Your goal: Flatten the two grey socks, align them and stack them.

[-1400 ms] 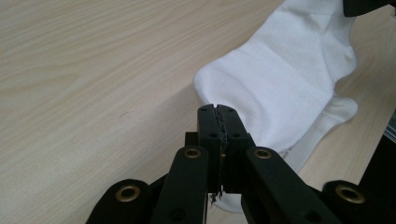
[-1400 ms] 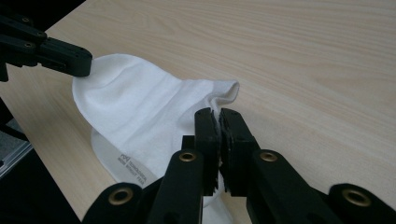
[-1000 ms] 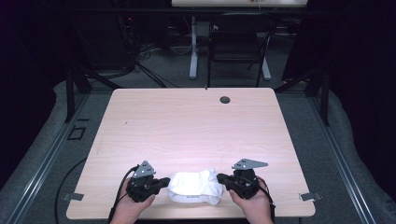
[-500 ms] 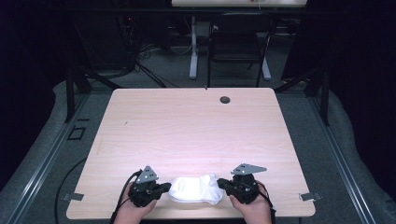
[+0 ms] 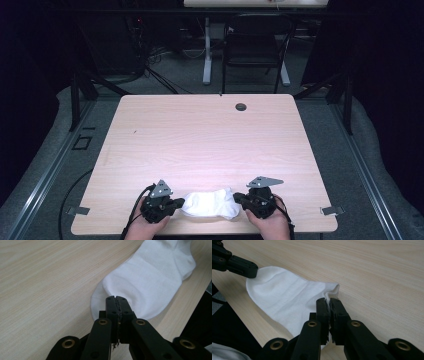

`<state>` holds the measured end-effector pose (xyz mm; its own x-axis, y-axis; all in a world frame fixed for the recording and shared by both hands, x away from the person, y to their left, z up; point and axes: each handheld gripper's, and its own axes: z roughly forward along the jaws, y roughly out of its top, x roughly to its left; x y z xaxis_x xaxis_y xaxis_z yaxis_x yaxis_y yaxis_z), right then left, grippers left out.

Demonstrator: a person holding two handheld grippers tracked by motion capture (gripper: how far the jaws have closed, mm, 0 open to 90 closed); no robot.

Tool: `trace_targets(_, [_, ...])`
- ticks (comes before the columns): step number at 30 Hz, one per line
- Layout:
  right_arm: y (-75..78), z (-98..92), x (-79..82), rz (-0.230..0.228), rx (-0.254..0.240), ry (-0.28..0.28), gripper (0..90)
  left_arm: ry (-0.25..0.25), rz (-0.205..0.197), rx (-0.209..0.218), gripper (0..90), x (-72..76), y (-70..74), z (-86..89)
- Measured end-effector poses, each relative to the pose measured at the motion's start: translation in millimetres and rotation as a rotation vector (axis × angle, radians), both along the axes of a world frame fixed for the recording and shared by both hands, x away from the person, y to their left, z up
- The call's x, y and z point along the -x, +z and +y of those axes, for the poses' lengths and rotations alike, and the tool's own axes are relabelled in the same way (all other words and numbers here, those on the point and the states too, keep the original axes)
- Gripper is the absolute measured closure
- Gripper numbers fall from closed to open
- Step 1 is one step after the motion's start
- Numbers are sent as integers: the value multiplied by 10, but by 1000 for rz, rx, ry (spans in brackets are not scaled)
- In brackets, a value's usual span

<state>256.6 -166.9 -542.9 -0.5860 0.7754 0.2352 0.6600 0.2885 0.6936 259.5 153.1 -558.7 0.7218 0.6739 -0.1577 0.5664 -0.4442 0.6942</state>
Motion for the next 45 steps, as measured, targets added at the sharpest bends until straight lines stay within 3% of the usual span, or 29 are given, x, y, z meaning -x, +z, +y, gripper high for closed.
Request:
trace_targets(20, [-75, 47, -38, 11, -6, 0, 859, -2, 13, -35, 872, 1, -75, -1])
trace_targets(25, [-69, 52, -30, 5, -7, 7, 788, 5, 3, -27, 823, 5, -59, 4])
trace_targets(28, [-40, 45, -1, -44, -14, -15, 717, 15, -17, -14, 764, 19, -7, 18])
trace_targets(31, [22, 14, 34, -70, -50, -5, 714, 10, -44, -2, 722, 29, 49, 24])
trace_targets(33, [38, 25, 53, -77, -56, 9, 726, 10, -40, 20, 709, 34, 68, 5])
trace_targets(36, [24, 78, 74, -62, -31, 50, 756, -10, -38, 21, 700, 41, 62, -43])
trace_targets(42, [-37, 176, 95, -50, 31, 90, 784, -43, -26, -25, 679, 38, -40, -118])
trace_targets(45, [-94, 200, 90, -18, 60, 104, 784, -47, -20, -42, 663, 22, -92, -119])
